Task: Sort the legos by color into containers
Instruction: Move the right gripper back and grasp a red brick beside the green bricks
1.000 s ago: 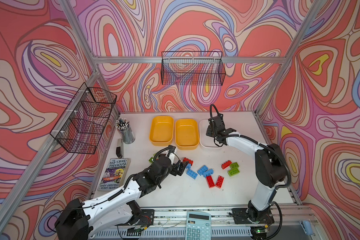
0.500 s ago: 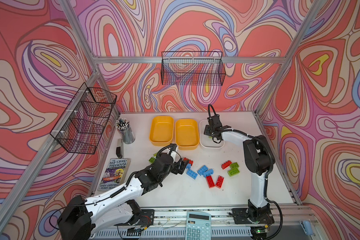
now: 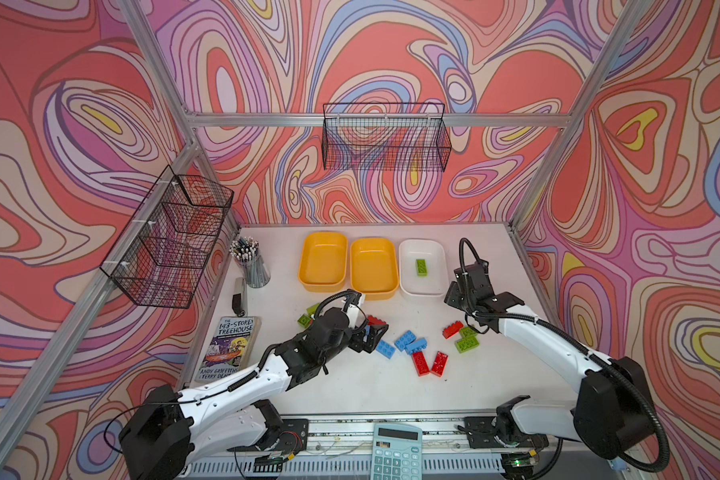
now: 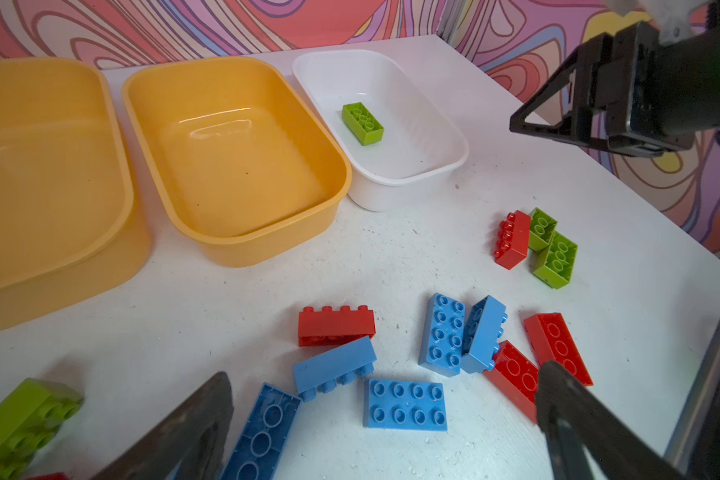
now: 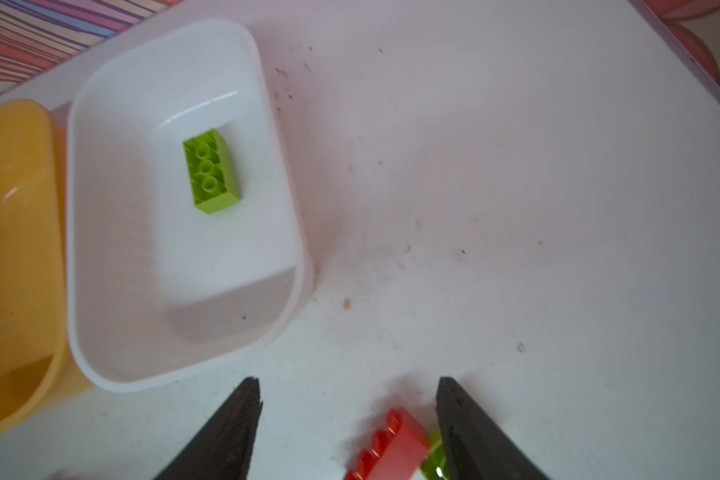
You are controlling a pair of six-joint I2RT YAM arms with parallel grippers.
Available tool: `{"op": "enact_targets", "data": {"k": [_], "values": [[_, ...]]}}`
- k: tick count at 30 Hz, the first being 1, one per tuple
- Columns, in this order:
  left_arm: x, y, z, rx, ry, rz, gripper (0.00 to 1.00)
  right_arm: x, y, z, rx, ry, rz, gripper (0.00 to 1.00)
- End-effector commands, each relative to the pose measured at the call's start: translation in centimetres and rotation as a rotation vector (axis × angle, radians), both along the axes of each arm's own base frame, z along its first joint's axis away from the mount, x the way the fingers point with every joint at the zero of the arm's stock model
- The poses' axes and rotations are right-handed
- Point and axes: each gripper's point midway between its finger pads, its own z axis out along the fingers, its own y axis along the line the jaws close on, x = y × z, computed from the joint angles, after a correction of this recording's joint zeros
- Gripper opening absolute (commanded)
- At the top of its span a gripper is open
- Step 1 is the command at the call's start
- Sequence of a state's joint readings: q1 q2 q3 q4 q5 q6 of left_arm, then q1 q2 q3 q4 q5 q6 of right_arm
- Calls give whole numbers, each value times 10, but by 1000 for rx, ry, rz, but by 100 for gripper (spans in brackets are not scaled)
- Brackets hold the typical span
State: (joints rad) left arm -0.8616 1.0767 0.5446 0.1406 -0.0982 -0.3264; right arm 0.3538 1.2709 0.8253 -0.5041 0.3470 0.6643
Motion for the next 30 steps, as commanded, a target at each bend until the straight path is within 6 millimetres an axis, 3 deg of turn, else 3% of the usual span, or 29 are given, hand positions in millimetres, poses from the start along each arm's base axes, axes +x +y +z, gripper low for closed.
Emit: {"op": "enact_targets", "data": {"k": [1, 4, 14, 30], "values": [[-7, -13, 3, -66, 11, -50, 100, -27, -11, -15, 27, 63, -79, 72], [-15, -10, -12, -46, 38, -60, 100, -35, 2, -28, 106, 88, -52, 70], [-27, 11, -16, -49, 30, -22, 100, -56, 45, -55, 139, 144, 16, 67], [-25, 13, -24, -22, 34, -12, 100, -54, 50, -78, 172, 151, -17, 66]]}}
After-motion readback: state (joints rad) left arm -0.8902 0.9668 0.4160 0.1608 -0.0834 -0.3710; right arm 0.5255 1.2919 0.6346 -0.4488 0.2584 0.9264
